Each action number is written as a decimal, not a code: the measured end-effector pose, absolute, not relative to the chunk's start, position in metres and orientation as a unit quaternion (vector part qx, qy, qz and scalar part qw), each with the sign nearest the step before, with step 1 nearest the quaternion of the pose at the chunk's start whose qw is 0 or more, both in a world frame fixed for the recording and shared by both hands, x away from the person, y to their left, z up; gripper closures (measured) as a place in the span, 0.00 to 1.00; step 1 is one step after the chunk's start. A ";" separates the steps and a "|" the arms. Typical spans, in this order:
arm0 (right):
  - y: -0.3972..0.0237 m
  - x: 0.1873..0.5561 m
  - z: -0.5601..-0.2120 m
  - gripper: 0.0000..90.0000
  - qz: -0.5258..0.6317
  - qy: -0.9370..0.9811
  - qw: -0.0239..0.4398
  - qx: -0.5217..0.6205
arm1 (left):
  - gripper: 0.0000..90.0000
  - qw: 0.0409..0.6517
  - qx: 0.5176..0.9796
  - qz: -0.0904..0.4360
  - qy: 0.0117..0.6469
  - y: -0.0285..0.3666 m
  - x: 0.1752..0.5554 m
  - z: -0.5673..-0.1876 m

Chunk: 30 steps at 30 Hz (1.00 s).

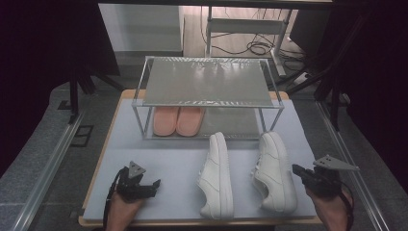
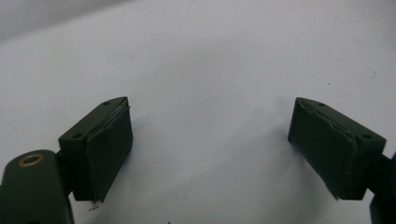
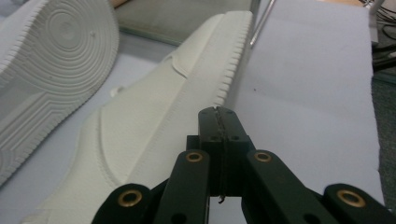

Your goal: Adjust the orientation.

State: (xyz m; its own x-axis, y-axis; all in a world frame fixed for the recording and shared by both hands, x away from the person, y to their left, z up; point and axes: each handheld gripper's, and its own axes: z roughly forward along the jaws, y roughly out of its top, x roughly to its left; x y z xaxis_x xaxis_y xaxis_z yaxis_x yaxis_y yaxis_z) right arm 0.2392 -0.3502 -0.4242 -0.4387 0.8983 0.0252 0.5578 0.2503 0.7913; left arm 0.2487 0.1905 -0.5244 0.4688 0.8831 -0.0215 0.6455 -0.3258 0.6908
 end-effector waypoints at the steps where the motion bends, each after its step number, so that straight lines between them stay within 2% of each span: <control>1: -0.348 0.240 -0.424 1.00 0.380 0.761 0.222 0.477 | 0.15 0.324 0.793 0.183 0.482 0.191 0.249 -0.524; 10: -0.337 0.248 -0.429 1.00 0.375 0.772 0.210 0.469 | 0.16 0.325 0.793 0.183 0.482 0.191 0.249 -0.524; 30: -0.343 0.249 -0.430 1.00 0.378 0.763 0.200 0.485 | 0.16 0.326 0.793 0.184 0.481 0.191 0.248 -0.525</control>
State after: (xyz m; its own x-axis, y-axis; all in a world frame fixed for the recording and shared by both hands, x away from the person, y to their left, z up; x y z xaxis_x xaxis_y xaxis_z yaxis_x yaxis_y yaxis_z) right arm 0.2489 -0.3435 -0.4299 -0.4496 0.8911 0.0615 0.5895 0.2443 0.7699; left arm 0.2484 0.1907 -0.5245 0.4691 0.8828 -0.0230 0.6435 -0.3239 0.6935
